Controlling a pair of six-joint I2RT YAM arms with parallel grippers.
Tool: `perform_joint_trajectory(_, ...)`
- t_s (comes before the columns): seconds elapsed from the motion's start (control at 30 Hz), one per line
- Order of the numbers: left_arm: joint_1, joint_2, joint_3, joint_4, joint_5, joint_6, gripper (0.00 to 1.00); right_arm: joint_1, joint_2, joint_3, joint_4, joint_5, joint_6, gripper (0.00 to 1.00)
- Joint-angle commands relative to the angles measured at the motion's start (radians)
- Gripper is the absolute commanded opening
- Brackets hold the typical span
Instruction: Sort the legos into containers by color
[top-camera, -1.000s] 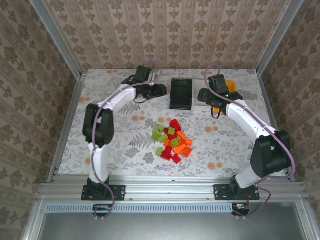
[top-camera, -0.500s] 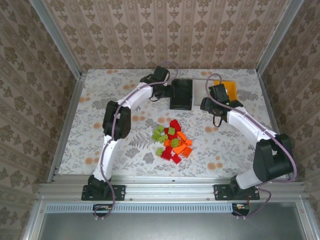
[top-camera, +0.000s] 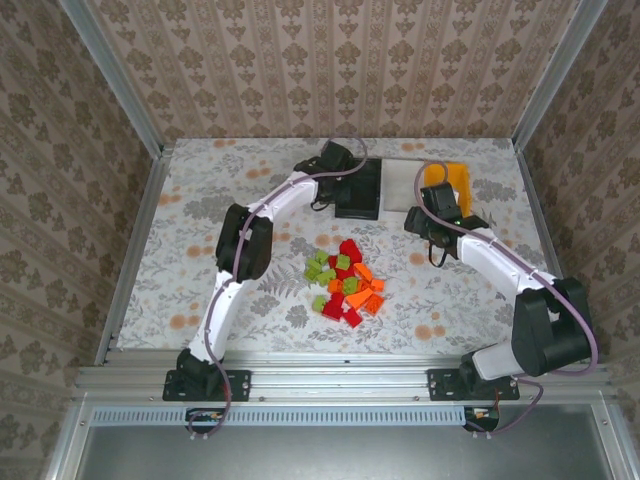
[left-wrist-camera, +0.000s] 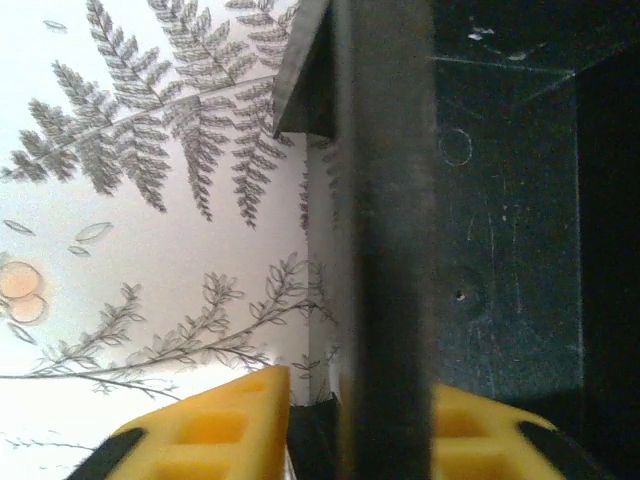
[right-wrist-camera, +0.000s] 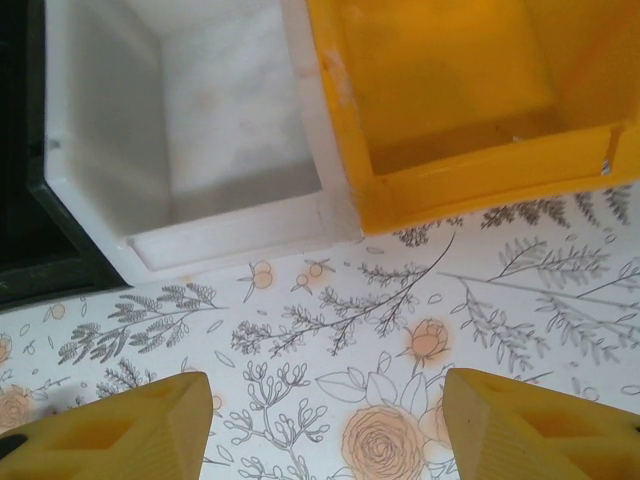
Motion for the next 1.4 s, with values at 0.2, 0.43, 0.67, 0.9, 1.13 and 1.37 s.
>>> perform_joint_trajectory(0.2,0.019,-0.129,-0.153,-0.035,-0.120,0.023,0.03,0.007,-0.082,-0.058,0.019,-0.041,0.028,0.63)
perform_joint_trajectory(0.43,0.036,-0.282,-0.304,-0.099,-0.232,0.136,0.02,0.011,-0.138,-0.081,0.013,-0.051,0.031,0.63)
perform_joint_trajectory(0.67,0.107,-0.395,-0.486,-0.093,-0.178,0.173,0.02,0.078,-0.192,-0.082,-0.059,-0.006,-0.023,0.63)
perform_joint_trajectory(0.9,0.162,-0.441,-0.599,-0.035,-0.147,0.218,0.02,0.094,-0.242,-0.149,-0.054,-0.019,-0.043,0.66)
perform_joint_trajectory(1.13,0.194,-0.507,-0.703,0.051,-0.153,0.262,0.15,0.106,-0.276,-0.167,-0.084,-0.037,-0.049,0.68)
perform_joint_trajectory(1.37,0.189,-0.522,-0.687,0.002,-0.117,0.187,0.55,0.152,-0.262,-0.127,-0.125,-0.038,-0.070,0.69)
